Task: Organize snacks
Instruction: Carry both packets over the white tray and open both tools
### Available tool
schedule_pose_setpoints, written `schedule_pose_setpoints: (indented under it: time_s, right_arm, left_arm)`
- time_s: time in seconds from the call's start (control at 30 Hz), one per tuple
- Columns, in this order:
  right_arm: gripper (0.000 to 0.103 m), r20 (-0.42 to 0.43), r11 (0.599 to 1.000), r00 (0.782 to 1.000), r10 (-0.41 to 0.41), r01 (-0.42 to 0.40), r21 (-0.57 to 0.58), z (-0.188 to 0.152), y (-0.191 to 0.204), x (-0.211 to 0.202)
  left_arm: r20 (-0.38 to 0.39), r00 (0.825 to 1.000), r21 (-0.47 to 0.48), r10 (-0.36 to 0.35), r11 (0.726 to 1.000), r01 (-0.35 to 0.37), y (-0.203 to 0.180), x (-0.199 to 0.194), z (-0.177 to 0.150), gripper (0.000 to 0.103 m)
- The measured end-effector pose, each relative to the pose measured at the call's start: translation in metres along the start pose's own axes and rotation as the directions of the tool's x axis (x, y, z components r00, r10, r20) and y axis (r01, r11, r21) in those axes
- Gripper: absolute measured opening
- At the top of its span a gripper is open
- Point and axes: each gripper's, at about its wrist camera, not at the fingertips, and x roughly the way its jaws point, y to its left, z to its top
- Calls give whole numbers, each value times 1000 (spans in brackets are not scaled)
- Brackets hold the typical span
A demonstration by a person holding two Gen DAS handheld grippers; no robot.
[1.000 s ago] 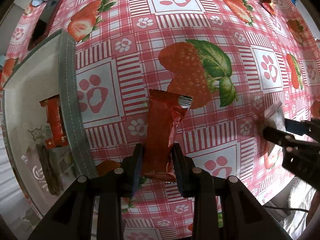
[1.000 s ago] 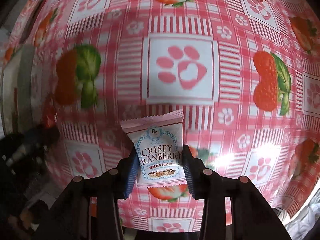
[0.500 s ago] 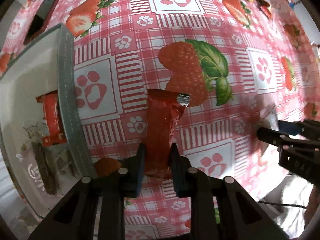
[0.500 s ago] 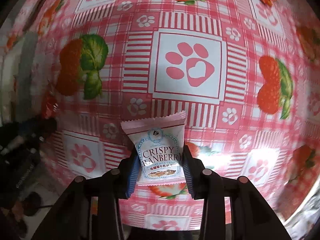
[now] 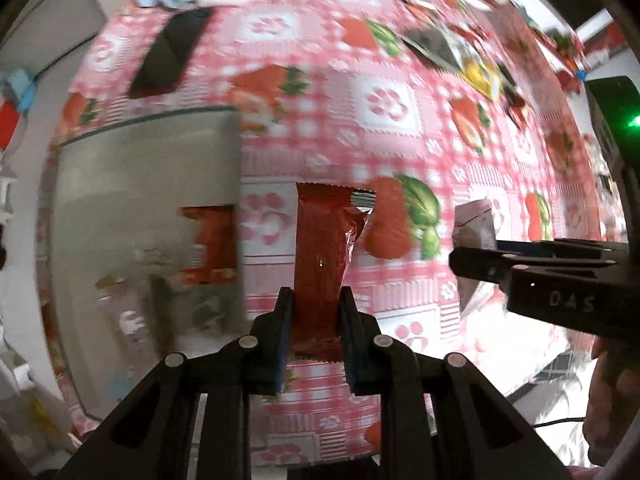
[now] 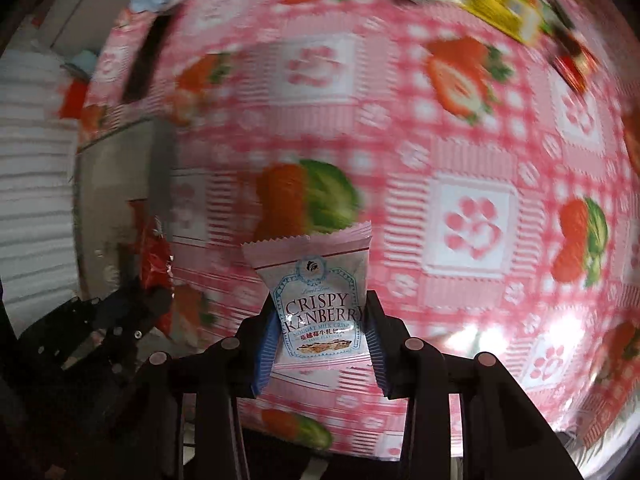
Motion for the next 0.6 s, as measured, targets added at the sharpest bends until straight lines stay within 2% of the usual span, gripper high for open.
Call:
schedule_pose_setpoints:
  time_s: [0.17, 0.2, 0.4, 0.6]
  right_arm:
    - [41, -5, 994, 999, 32, -32, -104, 23, 61, 11]
    - [41, -8, 992, 999, 37, -38, -123, 30, 64, 20]
    - [41, -12, 967, 999, 38, -39, -253, 46, 126, 29]
    - [41, -26, 945, 1000, 15, -23, -327, 57, 169, 48]
  left_arm:
    - [35, 998, -91, 48, 995, -44, 42, -20, -10, 24]
    - [38, 997, -110, 60, 992, -55, 53, -21, -12, 24]
    - [23, 993, -223, 117, 969, -109, 104, -19, -14, 24]
    - [1, 990, -267, 143, 954, -138, 134, -11, -14, 24]
